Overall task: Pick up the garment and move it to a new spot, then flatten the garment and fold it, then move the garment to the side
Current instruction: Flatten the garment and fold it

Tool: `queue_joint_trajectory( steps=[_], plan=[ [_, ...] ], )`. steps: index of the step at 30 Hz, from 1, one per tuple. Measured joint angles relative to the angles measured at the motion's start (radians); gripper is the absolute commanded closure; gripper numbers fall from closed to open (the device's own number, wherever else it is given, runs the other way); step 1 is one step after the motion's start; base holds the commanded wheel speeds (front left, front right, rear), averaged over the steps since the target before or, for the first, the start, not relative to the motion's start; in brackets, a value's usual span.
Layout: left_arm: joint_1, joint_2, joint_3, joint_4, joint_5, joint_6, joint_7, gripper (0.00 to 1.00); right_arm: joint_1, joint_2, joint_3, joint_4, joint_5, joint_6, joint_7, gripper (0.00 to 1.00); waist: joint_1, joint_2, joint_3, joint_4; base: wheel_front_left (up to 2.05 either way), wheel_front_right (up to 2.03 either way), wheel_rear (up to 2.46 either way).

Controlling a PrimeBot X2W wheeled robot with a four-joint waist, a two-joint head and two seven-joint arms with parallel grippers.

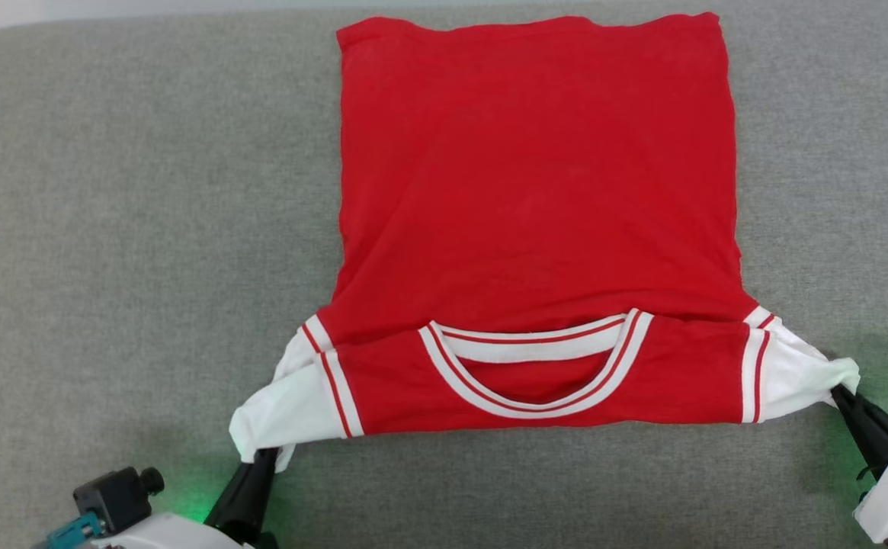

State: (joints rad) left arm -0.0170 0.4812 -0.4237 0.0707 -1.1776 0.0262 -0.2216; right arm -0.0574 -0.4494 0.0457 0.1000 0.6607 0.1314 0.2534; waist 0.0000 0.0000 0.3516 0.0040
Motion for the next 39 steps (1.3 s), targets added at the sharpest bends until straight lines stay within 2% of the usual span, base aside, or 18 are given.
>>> queue_joint_trajectory(
  steps=[6,13,14,15,16,22,27,30,33,35,39],
  plan=[
    [-0.016,-0.002,-0.010,0.012,0.008,0.000,0.009,1.00,-0.042,-0.041,0.059,0.060,0.025,0.000,-0.054,1.00,0.0000,0.0000,0.019,0.005,0.00,0.00,0.00],
    [-0.018,-0.005,-0.009,0.021,0.006,-0.001,0.010,1.00,-0.066,-0.030,0.071,0.075,0.016,0.001,-0.054,1.00,0.0000,0.0000,0.020,0.000,0.00,0.00,0.00],
    [-0.018,-0.005,-0.009,0.021,0.006,-0.001,0.010,1.00,-0.068,-0.030,0.075,0.077,0.011,0.001,-0.055,0.81,0.0000,0.0000,0.018,-0.001,0.00,0.00,0.00],
    [-0.018,-0.005,-0.008,0.021,0.006,-0.001,0.010,1.00,-0.069,-0.033,0.083,0.076,-0.001,0.000,-0.055,0.50,0.0000,0.0000,0.017,-0.001,0.00,0.00,0.00],
    [-0.018,-0.005,-0.008,0.021,0.006,0.000,0.010,1.00,-0.069,-0.037,0.091,0.073,-0.009,0.000,-0.055,0.00,0.0000,0.0000,0.015,-0.001,0.00,0.00,0.00],
    [-0.012,-0.006,-0.002,0.008,0.006,0.009,0.004,1.00,-0.059,-0.085,0.121,-0.024,0.000,0.000,0.008,0.00,0.0000,0.0000,-0.001,-0.009,0.00,0.00,0.00],
    [-0.006,-0.009,-0.009,-0.015,0.010,0.018,0.002,1.00,-0.027,-0.180,0.036,-0.168,0.049,0.000,0.137,0.00,0.0000,0.0000,-0.013,-0.009,0.00,0.00,0.00],
    [-0.013,-0.012,-0.018,-0.031,0.016,0.018,0.010,1.00,-0.049,-0.207,-0.030,-0.248,0.065,0.000,0.205,0.00,0.0000,0.0000,-0.011,0.000,0.00,0.00,0.00],
    [-0.025,-0.016,-0.026,-0.043,0.020,0.017,0.016,1.00,-0.150,-0.183,-0.075,-0.289,0.068,0.000,0.284,0.00,0.0000,0.0000,0.000,0.012,0.00,0.00,0.00],
    [-0.036,-0.020,-0.031,-0.049,0.020,0.008,0.021,1.00,-0.261,-0.133,-0.094,-0.278,0.023,0.000,0.334,0.00,0.0000,0.0000,0.012,0.020,0.00,0.00,0.00],
    [-0.071,-0.021,-0.047,-0.050,0.029,-0.007,0.037,1.00,-0.474,-0.047,-0.023,-0.179,-0.119,0.000,0.479,0.00,0.0000,0.0000,0.041,0.042,0.00,0.00,0.00]
  ],
)
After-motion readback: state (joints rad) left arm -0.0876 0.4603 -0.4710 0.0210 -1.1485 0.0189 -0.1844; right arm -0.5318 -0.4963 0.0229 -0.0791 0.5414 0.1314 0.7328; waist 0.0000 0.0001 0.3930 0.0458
